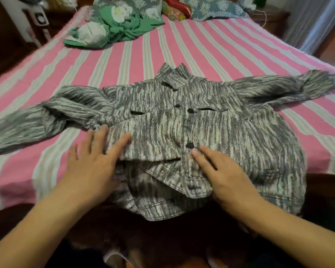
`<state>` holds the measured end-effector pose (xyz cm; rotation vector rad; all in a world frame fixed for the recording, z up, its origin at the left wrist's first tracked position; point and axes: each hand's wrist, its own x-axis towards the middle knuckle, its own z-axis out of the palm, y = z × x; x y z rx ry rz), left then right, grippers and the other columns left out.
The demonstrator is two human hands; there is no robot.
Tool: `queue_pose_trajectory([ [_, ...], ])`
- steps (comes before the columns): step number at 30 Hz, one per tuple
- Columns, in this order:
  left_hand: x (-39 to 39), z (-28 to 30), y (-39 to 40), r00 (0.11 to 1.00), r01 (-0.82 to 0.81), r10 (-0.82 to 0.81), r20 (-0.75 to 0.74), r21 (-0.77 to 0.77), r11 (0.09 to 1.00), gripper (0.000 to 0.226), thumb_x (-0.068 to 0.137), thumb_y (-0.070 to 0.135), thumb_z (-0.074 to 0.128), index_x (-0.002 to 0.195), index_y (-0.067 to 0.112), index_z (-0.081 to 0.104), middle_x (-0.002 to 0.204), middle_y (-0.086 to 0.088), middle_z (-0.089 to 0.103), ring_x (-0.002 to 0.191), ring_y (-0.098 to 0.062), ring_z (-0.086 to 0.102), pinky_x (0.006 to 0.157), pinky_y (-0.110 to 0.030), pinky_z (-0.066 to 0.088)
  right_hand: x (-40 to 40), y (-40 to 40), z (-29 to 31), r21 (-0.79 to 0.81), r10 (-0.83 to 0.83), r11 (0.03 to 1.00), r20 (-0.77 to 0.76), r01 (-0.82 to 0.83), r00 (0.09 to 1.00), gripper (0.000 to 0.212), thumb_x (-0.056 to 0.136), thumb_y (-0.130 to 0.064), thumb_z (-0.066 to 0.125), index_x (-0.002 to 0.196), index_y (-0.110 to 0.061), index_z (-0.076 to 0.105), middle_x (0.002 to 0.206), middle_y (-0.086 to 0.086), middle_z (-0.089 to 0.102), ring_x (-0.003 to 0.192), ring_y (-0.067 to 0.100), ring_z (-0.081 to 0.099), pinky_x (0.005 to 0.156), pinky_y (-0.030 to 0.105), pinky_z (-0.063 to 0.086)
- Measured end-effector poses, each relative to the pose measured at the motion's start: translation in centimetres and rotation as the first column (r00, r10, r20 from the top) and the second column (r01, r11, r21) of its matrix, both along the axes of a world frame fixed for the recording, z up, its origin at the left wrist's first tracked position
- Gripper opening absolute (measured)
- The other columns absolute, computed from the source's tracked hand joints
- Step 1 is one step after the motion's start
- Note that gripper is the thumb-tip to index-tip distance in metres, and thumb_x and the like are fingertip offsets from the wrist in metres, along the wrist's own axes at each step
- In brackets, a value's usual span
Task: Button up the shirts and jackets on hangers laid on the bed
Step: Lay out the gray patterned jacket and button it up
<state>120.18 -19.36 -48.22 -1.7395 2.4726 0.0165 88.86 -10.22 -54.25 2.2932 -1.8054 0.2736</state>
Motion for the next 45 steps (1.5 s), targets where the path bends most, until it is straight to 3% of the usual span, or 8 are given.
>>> queue_pose_trajectory([
  [5, 4.2, 1.0, -2.9, 0.779, -0.203, 0.322, -0.538, 0.269, 0.942, 0.042, 0.078, 0.005, 0.077, 0.111, 0.027, 0.064, 0.099, 0.000, 0.073, 0.079, -0.017, 0.068, 0.069, -0.029, 0.054, -2.9, -3.6, 4.4, 0.024, -0.244, 0.968, -0.109, 0.248, 0.964, 0.068, 0.075, 0.007, 0.069, 0.138, -0.012, 0.051, 0.074, 0.001, 0.052, 0.056, 0.019, 0.038, 0.047, 0.028, 0.028],
  [11, 1.0, 6.3, -9.9, 0.411, -0.256, 0.414, -0.812, 0.333, 0.907, 0.030, 0.091, -0.010, 0.059, 0.105, 0.012, 0.074, 0.082, -0.012, 0.071, 0.067, -0.031, 0.067, 0.054, -0.037, 0.058, -5.9, -11.0, 8.5, -0.184, -0.245, 0.961, -0.233, 0.205, 0.941, 0.038, 0.081, 0.005, 0.064, 0.115, -0.007, 0.051, 0.081, 0.011, 0.044, 0.058, 0.028, 0.050, 0.044, 0.030, 0.025],
  [18, -1.6, 19.1, -17.0, 0.752, -0.017, -0.041, -0.658, -0.082, 0.997, 0.027, 0.094, -0.004, 0.060, 0.103, 0.017, 0.075, 0.093, -0.007, 0.072, 0.080, -0.019, 0.059, 0.068, -0.029, 0.044, -12.2, -17.7, 20.4, -0.612, -0.357, 0.781, -0.272, 0.126, 0.894, 0.043, 0.085, 0.001, 0.065, 0.126, -0.006, 0.055, 0.090, 0.021, 0.056, 0.074, 0.038, 0.057, 0.058, 0.042, 0.033],
  [22, 0.6, 15.4, -17.6, 0.994, -0.103, 0.105, -0.033, 0.050, 0.993, 0.026, 0.097, 0.024, 0.065, 0.122, 0.019, 0.069, 0.117, -0.010, 0.069, 0.102, -0.028, 0.063, 0.082, -0.031, 0.049, -11.6, -16.8, 16.2, -0.059, -0.154, 0.988, -0.159, 0.146, 0.975, 0.085, 0.083, -0.008, 0.074, 0.155, -0.015, 0.031, 0.131, 0.022, 0.056, 0.111, 0.041, 0.061, 0.086, 0.049, 0.052],
  [25, -0.7, 8.7, -12.4, 0.988, -0.058, 0.039, -0.147, -0.130, 0.990, 0.026, 0.098, 0.042, 0.058, 0.091, 0.018, 0.057, 0.098, -0.014, 0.067, 0.093, -0.036, 0.063, 0.078, -0.042, 0.053, -10.0, -14.3, 9.8, 0.487, -0.223, 0.839, -0.096, 0.241, 0.970, 0.108, 0.088, -0.057, 0.067, 0.161, -0.025, -0.006, 0.167, 0.012, 0.012, 0.150, 0.033, 0.024, 0.120, 0.043, 0.027],
  [31, -1.7, -1.0, 2.4, 0.850, 0.522, -0.527, 0.005, -0.155, 0.839, 0.052, 0.063, 0.075, 0.065, 0.084, 0.030, 0.052, 0.084, 0.006, 0.058, 0.077, -0.021, 0.062, 0.058, -0.037, 0.051, -11.1, -5.9, 6.4, 0.246, -0.253, 0.931, -0.095, 0.269, 0.963, 0.109, 0.076, -0.086, 0.039, 0.161, -0.030, 0.003, 0.167, 0.016, 0.000, 0.152, 0.038, 0.011, 0.123, 0.050, 0.020],
  [37, -0.2, -3.3, -0.2, 0.815, 0.579, -0.560, 0.153, -0.260, 0.772, 0.035, 0.072, 0.036, 0.062, 0.103, 0.023, 0.053, 0.102, -0.005, 0.054, 0.089, -0.030, 0.056, 0.064, -0.041, 0.048, -14.2, 0.2, 4.5, -0.058, -0.377, 0.902, 0.378, 0.429, 0.845, 0.049, 0.090, -0.024, 0.045, 0.132, -0.003, 0.057, 0.131, 0.025, 0.054, 0.123, 0.039, 0.049, 0.108, 0.045, 0.034],
  [45, 0.3, -1.4, -0.4, 0.849, 0.487, -0.528, 0.021, -0.418, 0.767, 0.037, 0.061, 0.001, 0.070, 0.092, 0.014, 0.055, 0.091, -0.008, 0.049, 0.076, -0.031, 0.051, 0.052, -0.040, 0.045, -19.8, 3.6, 2.5, 0.184, -0.436, 0.884, -0.005, 0.430, 0.900, 0.110, 0.049, -0.011, 0.094, 0.143, -0.023, 0.039, 0.115, 0.019, 0.045, 0.091, 0.040, 0.056, 0.074, 0.048, 0.057],
])
